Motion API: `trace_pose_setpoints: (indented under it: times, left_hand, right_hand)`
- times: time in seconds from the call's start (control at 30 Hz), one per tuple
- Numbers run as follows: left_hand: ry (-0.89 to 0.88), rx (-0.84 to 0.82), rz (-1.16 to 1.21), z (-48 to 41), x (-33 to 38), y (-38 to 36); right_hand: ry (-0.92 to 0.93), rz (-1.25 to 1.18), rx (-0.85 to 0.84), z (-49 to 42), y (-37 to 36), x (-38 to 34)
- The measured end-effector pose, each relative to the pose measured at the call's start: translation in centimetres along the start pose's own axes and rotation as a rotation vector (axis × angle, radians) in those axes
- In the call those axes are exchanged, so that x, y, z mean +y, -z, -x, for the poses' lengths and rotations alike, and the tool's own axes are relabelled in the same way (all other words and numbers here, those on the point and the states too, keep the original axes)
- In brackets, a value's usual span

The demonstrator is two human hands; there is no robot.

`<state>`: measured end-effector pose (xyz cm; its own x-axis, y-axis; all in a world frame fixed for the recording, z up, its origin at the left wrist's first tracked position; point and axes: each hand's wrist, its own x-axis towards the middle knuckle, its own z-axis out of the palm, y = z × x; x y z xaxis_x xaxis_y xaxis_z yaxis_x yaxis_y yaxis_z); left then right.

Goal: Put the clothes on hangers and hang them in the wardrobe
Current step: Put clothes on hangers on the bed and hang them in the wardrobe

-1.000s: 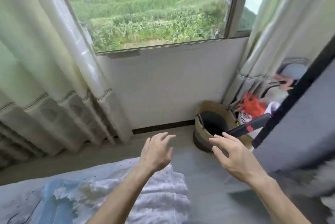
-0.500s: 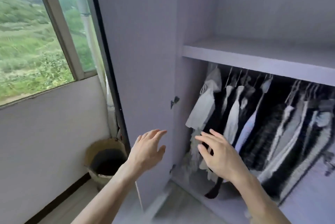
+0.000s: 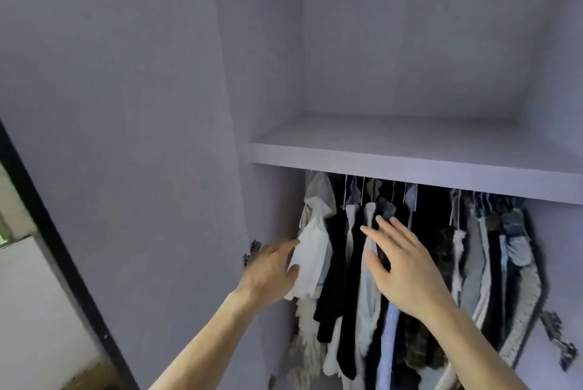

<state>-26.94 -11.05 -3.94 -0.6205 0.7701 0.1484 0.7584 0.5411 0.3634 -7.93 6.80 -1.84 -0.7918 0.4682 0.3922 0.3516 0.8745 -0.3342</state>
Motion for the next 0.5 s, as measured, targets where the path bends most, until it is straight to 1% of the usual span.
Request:
trace_pose_setpoints:
  times: [0.2,0.33,0.43,0.5]
  left_hand:
    - [-0.020,-0.036,-0.048,-9.6,-3.9,1.4]
    - [-0.009,-0.054,-0.058,-15.6,-6.3,1.2]
    - [0.074,-0.127,0.079,-19.5,-7.5,-0.3]
    - [0.138,-0.154,0.203,-21.5,-7.8,-1.6]
  right_hand:
    - [-0.008,0.208,0.108,-10.8,1.7,0.8]
    - [-0.045,0.354,0.216,-16.9,1.4,1.9]
    - [-0.080,0.440,0.255,-20.3,-0.6,3.3]
    - [-0.046,0.507,0.377,-21.3,-2.4,4.4]
